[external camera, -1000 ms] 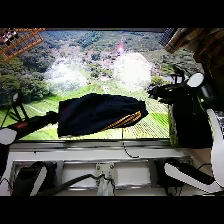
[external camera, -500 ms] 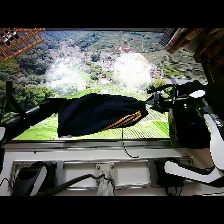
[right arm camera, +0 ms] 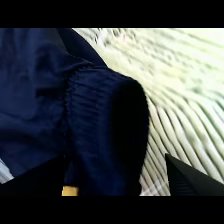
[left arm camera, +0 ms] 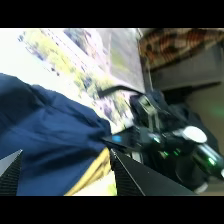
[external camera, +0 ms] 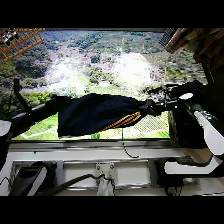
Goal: Fold the clothes and pants, and hang the long-sleeved shirts on hangers.
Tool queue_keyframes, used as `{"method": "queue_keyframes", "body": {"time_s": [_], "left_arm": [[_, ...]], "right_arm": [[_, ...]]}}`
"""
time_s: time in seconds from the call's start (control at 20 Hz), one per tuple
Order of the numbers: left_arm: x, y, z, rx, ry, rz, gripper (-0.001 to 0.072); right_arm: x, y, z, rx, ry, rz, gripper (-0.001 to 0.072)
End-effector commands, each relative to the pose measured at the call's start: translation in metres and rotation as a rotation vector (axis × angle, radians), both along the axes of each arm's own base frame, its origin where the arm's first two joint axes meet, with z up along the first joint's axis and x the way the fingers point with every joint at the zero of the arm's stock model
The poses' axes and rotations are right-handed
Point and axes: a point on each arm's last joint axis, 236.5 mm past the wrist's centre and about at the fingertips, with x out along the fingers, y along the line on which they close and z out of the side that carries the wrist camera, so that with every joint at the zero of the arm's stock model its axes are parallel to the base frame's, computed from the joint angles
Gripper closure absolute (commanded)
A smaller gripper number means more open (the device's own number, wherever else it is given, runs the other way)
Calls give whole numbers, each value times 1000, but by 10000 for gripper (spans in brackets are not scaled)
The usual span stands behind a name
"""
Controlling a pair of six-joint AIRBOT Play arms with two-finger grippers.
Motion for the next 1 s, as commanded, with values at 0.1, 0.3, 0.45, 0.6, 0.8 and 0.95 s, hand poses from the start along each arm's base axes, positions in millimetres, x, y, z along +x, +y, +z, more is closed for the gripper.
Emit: {"method": "queue_keyframes", "body": {"time_s": [0.1, 0.3, 0.45, 0.6, 0.8, 0.95], "left_arm": [[5, -33, -2, -57, -7, -63, 141], [7, -33, -7, 21, -61, -77, 276], [6, -42, -30, 93, -37, -115, 615], [-2, -72, -75, 87, 121, -170, 690], [-17, -128, -127, 195, 198, -307, 701], [-14, -163, -155, 232, 242, -341, 701]], "right_arm": [[16, 39, -11, -5, -45, -1, 151], [23, 46, -5, 26, -40, -46, 681], [17, 51, 12, 61, -6, -56, 676], [9, 52, 35, 66, 25, -76, 677], [-9, 35, 49, -35, 106, -137, 677], [-37, 31, 67, -78, 150, -95, 677]]}}
